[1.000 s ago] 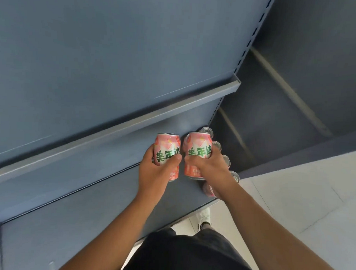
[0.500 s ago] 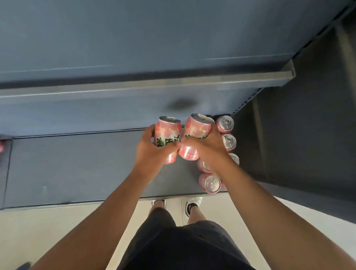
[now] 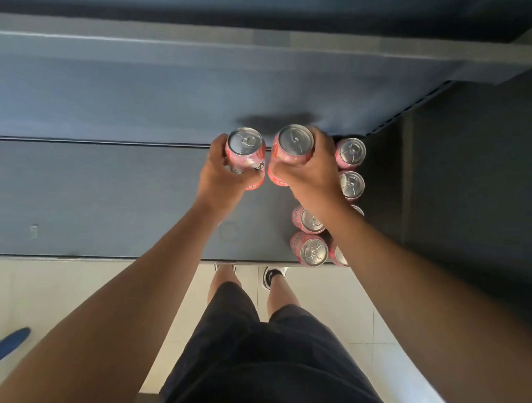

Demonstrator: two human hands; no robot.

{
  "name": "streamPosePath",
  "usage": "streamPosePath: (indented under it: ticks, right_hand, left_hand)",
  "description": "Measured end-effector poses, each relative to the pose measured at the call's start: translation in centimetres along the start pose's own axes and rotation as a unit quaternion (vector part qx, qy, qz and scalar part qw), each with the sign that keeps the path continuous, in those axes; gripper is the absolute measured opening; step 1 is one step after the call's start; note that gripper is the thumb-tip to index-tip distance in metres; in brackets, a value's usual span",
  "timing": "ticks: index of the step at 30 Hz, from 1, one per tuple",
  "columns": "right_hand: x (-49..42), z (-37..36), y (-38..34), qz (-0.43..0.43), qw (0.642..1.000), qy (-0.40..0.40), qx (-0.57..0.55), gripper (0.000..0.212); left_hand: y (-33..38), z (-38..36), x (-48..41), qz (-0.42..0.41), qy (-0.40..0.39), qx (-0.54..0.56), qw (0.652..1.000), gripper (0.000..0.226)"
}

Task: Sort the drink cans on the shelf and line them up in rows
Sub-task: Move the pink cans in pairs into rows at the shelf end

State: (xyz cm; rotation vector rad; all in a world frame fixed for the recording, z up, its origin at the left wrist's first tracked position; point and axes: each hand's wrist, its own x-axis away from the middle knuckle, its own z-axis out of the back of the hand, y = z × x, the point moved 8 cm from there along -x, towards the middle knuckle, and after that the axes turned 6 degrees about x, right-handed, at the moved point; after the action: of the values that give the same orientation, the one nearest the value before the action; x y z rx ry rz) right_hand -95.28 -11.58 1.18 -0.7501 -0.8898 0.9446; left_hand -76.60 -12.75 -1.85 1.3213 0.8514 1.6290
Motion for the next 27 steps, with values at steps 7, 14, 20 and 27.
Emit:
streamPosePath:
  ticks: [7, 14, 20, 27]
  right_hand:
    - [-1.6, -1.1, 1.2, 0.074, 0.994, 0.004, 0.077, 0.047]
    - [-2.3, -2.0, 2.7, 0.086, 0.970, 0.019, 0.226, 0.062]
    - [-2.3, -2.4, 2.0, 0.175, 0.886, 0.071, 0.423, 0.063]
    - [-3.5, -3.1, 3.8, 0.137, 0.839, 0.100, 0.517, 0.066]
  left_hand:
    - [-2.7, -1.4, -2.0, -0.019, -0.032, -0.035, 0.999, 0.049]
    - [-4.2, -2.2, -3.3, 0.000, -0.048, 0.001, 0.999, 0.052]
    - [-5.1, -2.3, -3.8, 0.005, -0.038, 0.021, 0.999, 0.055]
    - [-6.6, -3.0, -5.2, -0.007, -0.059, 0.003, 0.998, 0.061]
